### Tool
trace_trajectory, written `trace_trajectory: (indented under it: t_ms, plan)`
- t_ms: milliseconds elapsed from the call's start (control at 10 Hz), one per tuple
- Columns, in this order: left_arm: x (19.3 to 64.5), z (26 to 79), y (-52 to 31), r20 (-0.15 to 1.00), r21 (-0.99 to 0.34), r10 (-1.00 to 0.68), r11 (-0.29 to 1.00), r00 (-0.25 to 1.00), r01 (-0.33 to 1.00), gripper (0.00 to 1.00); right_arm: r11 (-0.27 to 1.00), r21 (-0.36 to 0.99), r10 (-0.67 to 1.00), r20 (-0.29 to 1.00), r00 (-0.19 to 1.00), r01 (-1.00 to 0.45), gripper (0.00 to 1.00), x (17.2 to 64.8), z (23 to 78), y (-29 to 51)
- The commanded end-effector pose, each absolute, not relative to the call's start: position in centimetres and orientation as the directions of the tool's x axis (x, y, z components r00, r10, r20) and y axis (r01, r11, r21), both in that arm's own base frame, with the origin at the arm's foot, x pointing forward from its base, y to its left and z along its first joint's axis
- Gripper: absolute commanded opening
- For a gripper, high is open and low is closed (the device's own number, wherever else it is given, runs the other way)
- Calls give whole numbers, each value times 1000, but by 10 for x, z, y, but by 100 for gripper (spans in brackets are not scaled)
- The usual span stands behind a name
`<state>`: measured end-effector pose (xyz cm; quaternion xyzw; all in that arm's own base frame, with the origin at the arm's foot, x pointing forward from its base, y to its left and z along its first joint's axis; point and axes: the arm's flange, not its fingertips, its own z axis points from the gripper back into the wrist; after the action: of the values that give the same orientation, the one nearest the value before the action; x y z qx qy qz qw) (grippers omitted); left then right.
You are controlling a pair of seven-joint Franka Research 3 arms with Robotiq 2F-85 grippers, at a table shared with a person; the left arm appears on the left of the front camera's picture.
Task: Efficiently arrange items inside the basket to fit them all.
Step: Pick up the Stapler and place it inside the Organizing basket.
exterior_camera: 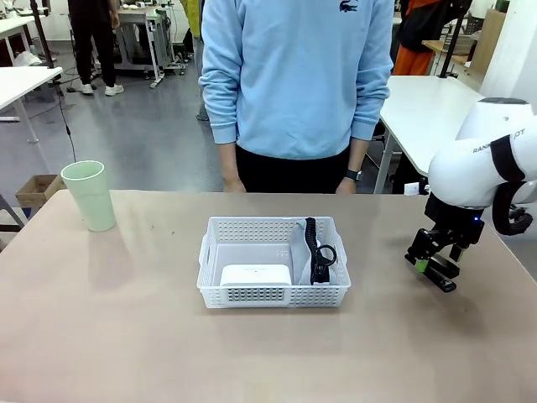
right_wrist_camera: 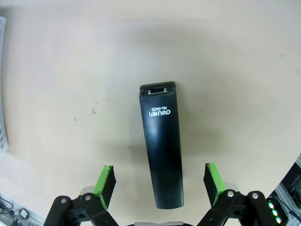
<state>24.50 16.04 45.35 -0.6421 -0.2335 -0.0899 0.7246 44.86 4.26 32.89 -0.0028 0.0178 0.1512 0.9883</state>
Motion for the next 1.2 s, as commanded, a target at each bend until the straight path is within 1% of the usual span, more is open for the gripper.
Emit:
trace_trajectory:
  t_ms: [0, 500, 1000, 1100]
  plan:
    - [243, 457, 158, 458, -888, 186, 141, 869, 438, 100, 953, -36, 299, -24, 954, -300, 100, 453, 324, 43]
    - [243, 457, 158, 458, -888, 186, 141, 869, 438, 100, 947, -58, 316, -15, 949, -317, 100, 460, 301, 46]
    - [243, 457, 158, 458, -888, 186, 141, 869, 438, 100, 950, -91, 299, -17, 954, -300, 100, 459, 297, 47]
    - [243, 457, 158, 458, -888, 186, 141, 869, 438, 100, 950, -103, 295, -24, 955, -296, 42, 459, 296, 48]
